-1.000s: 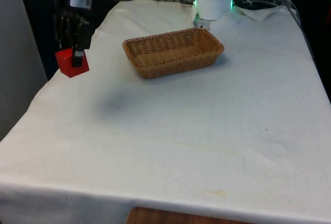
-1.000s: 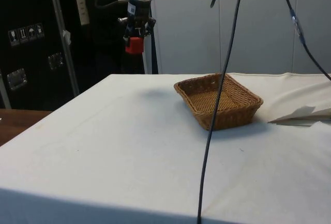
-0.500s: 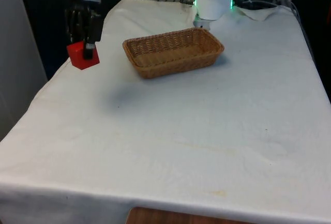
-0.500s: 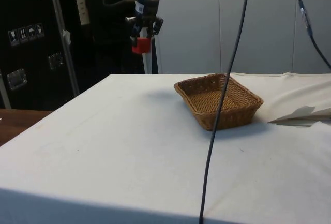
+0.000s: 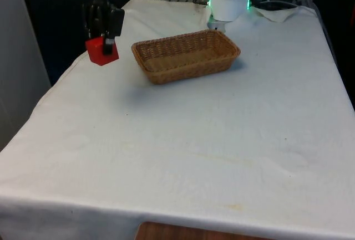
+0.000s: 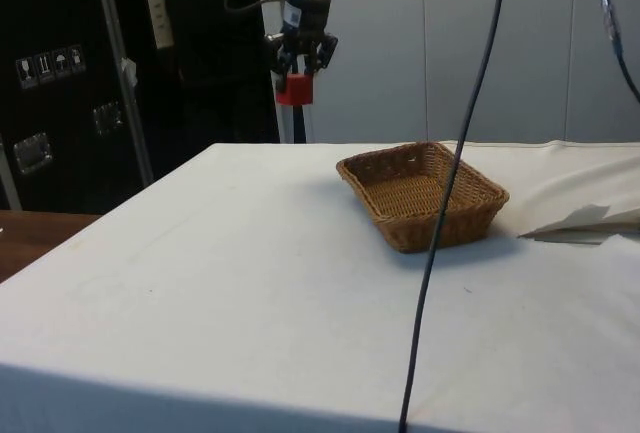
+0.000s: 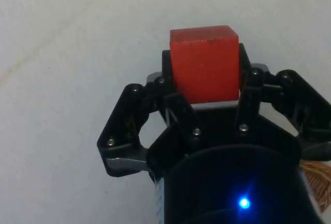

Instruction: Pick up the cube and place it into the basket.

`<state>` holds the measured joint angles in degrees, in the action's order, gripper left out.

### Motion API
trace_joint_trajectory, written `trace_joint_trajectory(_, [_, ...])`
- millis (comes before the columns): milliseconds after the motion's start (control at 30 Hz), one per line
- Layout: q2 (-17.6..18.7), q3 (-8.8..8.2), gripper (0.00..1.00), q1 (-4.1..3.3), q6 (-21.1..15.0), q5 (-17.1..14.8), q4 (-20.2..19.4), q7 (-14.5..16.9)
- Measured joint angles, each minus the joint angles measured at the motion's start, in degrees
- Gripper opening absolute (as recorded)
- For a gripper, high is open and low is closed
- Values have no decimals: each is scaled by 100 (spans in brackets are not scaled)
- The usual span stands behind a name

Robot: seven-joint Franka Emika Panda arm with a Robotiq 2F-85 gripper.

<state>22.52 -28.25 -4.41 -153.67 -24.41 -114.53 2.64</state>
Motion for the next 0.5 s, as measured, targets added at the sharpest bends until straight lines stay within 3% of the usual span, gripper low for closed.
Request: trace_joint_trajectory(500, [-625, 17, 1, -23, -344, 195, -905, 229])
